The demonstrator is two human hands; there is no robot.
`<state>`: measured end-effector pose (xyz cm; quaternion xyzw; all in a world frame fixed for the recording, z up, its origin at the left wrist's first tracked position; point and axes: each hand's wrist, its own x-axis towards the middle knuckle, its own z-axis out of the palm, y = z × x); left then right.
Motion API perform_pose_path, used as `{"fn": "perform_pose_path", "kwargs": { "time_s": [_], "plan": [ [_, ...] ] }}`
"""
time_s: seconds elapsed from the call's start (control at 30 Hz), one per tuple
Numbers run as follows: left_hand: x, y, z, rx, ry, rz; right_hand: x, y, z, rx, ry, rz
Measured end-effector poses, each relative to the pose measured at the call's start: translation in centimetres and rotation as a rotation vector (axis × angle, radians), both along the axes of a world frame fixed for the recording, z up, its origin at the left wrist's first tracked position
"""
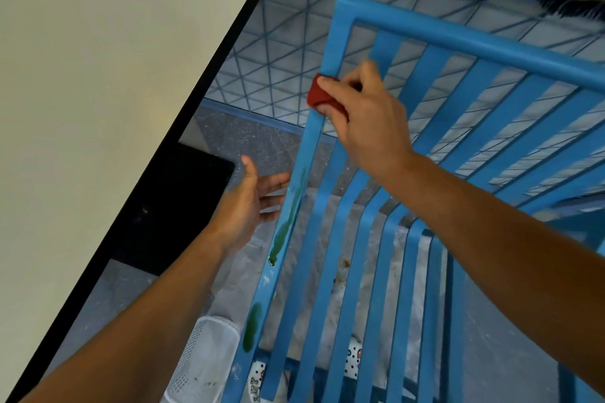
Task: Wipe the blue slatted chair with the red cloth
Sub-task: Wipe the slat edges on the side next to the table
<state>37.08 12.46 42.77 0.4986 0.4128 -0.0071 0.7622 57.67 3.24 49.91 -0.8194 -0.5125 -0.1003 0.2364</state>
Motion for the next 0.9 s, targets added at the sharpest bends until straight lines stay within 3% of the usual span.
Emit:
{"fn": "perform_pose_path", "kwargs": {
  "time_s": [0.2, 0.4, 0.53, 0.67, 0.9],
  "plan": [
    [-1.4, -0.6, -0.2, 0.014, 0.022, -0.04, -7.7, -4.3, -5.5, -0.165, 0.161, 0.083],
    [-3.7, -1.9, -0.8, -0.056, 0.04, 0.007, -9.7, -5.4, -5.3, -0.293, 0.248, 0.138],
    [-4.2, -2.1, -1.0, -0.07, 0.048, 0.023, -6.3, -3.8, -2.7, -0.392, 0.196, 0.191],
    [-4.7, -1.8, -0.9, -0.047, 0.063, -0.014, -3.5, -1.3, -1.1, -0.292, 0.055, 0.069],
    [-5.5, -2.3, -0.6, -0.068, 0.085, 0.015, -9.0, -3.5, -4.7, -0.315, 0.032, 0.101]
  ]
}}
